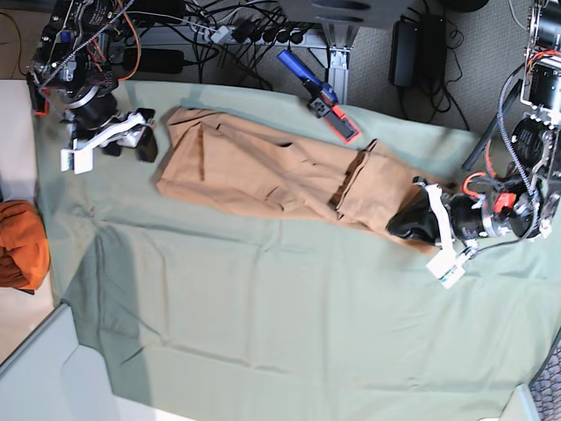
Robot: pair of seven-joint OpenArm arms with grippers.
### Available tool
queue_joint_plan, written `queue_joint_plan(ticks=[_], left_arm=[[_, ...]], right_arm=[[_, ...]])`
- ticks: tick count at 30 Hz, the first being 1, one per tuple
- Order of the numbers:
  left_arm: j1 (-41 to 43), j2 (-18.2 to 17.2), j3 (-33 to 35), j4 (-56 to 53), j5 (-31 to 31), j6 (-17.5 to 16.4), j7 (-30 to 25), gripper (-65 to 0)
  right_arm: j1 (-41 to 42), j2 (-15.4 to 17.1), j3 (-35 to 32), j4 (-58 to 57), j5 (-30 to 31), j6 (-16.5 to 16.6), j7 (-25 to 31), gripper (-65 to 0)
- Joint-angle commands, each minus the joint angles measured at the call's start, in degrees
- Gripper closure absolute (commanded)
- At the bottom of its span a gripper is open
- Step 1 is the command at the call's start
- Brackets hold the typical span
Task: Fold the T-shirt properly
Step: 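Move the right gripper to the collar end of the tan strip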
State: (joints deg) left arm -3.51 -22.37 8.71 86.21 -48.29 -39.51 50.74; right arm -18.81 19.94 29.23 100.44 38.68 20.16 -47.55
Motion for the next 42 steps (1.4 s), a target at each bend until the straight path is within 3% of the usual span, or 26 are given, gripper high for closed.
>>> queue_joint_plan(ticks=[1, 6, 19, 34, 42], left_arm=[[-1.07, -0.5, -0.28, 0.85, -1.16, -0.49, -1.18, -2.4], [-0.83, -0.5, -0.28, 0.85, -1.18, -0.49, -1.14, -2.4], [-0.76, -0.5, -0.28, 0.85, -1.18, -0.49, -1.01, -2.4], [-0.76, -0.5, -0.28, 0.85, -1.18, -0.49, -0.74, -2.4], [-0.76, -0.5, -0.28, 0.85, -1.16, -0.49, -0.72, -2.4]], right_arm=[[0.96, 0.81, 0.37, -0.59, 0.9, 4.26, 1.03, -43.9], [4.15, -0.15, 0.37, -6.29, 4.07, 5.25, -0.33, -43.8], [5.27, -4.79, 0.26, -6.56, 9.44, 7.56, -4.13, -43.7], [5.25, -4.87, -0.76, -6.54, 11.93, 8.63, -5.07, -43.7], [5.25, -5.88, -6.54, -6.54, 11.63, 8.81, -5.25, -43.7]])
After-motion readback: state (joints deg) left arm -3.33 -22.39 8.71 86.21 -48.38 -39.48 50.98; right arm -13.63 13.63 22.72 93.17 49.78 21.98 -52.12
